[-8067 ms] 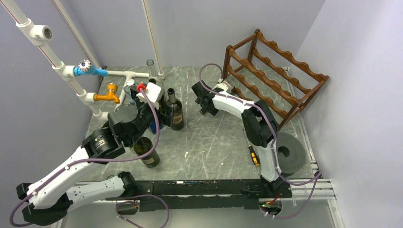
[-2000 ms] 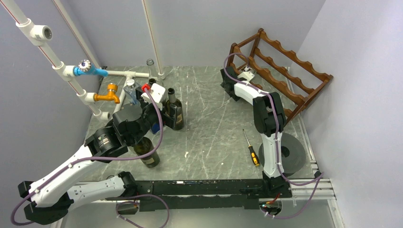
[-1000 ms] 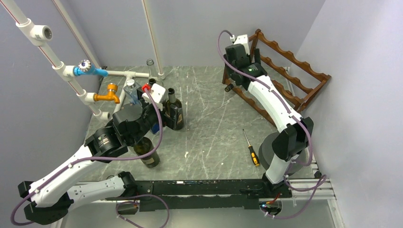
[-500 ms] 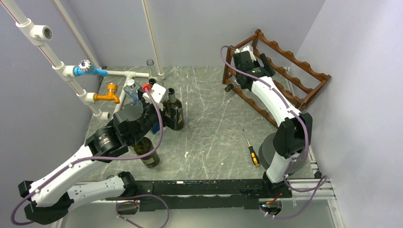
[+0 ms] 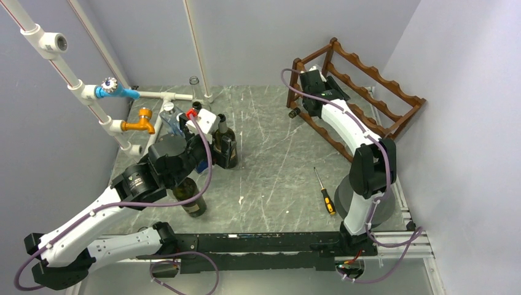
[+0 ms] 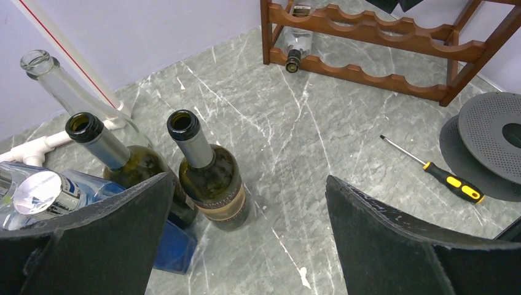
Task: Put the wine bottle on the wine rack
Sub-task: Place the wine bottle in the wine rack, then adjust the wine rack at the center of the board.
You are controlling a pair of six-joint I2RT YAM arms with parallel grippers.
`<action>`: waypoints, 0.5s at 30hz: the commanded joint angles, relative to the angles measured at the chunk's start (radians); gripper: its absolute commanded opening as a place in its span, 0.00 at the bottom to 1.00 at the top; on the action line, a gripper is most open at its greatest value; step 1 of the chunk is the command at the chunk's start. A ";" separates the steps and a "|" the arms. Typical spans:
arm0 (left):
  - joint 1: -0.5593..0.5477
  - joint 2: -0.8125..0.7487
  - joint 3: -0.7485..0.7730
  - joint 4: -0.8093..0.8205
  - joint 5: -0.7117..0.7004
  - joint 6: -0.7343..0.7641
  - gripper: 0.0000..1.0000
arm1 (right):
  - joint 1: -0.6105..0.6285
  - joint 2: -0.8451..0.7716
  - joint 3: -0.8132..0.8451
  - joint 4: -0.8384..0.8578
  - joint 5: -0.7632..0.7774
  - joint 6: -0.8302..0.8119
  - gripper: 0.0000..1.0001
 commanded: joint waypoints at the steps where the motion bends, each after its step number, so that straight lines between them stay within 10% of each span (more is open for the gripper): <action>1: -0.005 0.008 0.034 0.009 0.004 -0.012 0.99 | 0.073 -0.040 -0.015 0.114 0.063 -0.070 0.15; 15: -0.006 0.024 0.034 0.007 0.004 -0.013 0.99 | 0.201 -0.108 -0.135 0.387 0.130 -0.356 0.00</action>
